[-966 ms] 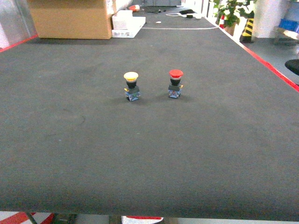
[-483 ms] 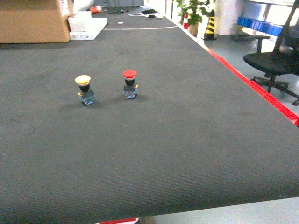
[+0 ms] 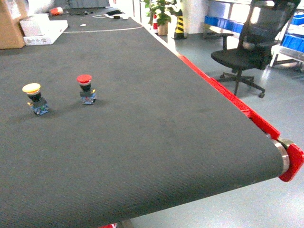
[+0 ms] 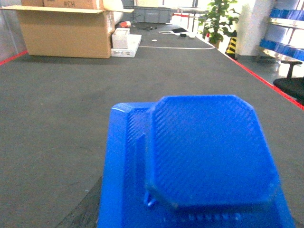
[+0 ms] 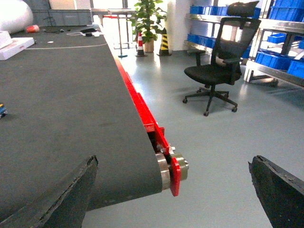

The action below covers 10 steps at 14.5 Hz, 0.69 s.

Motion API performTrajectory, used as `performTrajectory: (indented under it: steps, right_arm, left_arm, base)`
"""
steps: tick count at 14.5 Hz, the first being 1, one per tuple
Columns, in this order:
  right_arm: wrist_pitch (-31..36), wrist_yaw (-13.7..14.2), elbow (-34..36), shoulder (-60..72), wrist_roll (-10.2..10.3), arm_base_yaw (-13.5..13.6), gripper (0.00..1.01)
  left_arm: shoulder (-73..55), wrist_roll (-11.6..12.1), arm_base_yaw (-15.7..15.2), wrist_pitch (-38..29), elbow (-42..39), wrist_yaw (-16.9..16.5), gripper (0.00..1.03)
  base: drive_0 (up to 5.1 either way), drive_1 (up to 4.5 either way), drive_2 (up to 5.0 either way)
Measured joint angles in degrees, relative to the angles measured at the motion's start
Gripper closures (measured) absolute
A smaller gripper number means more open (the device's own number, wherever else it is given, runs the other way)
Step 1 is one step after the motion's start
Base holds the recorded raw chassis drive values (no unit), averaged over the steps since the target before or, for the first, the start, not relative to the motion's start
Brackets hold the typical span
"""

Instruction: Pick blue part to blue bin on bottom shelf

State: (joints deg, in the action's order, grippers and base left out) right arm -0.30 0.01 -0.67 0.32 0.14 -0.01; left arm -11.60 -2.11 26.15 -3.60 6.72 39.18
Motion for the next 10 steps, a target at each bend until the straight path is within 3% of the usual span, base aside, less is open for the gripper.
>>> performTrajectory:
  steps: [10]
  right_arm:
    - [0.02, 0.00, 0.00, 0.00, 0.00, 0.00, 0.03]
  left_arm:
    - [-0.02, 0.00, 0.00, 0.00, 0.00, 0.00, 0.60]
  base:
    - [-1.6, -1.63, -1.6]
